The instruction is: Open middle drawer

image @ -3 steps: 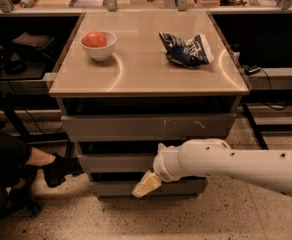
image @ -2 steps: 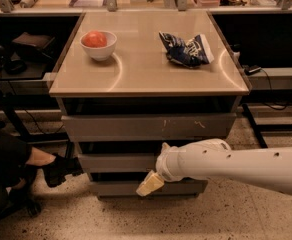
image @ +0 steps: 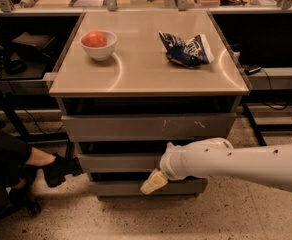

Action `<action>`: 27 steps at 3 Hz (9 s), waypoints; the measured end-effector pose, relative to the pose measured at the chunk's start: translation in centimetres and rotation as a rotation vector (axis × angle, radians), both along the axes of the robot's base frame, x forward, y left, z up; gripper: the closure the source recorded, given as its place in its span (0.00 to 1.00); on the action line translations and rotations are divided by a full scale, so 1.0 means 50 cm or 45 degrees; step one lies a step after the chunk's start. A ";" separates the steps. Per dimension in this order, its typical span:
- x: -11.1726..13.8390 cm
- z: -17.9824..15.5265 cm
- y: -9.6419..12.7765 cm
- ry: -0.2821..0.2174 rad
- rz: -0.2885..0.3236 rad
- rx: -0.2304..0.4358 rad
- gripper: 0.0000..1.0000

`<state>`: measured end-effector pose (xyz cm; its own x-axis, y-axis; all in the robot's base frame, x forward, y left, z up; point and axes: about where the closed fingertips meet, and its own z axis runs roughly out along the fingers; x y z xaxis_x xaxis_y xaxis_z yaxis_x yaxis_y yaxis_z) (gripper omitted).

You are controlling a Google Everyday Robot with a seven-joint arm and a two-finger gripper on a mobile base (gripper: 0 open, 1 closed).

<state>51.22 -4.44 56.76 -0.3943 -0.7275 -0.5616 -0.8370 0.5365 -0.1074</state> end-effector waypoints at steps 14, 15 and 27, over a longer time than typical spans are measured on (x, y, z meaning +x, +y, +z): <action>0.186 -0.175 -0.166 -0.481 -0.069 -0.421 0.00; 0.213 -0.198 -0.199 -0.475 -0.094 -0.405 0.00; 0.342 -0.338 -0.251 -0.409 0.045 -0.234 0.89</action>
Offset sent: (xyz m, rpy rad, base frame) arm 0.0246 -0.1036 -0.1470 0.0435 0.0278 -0.2455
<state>68.31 -17.01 39.84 -0.1919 -0.8378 -0.5111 -0.7627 0.4551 -0.4596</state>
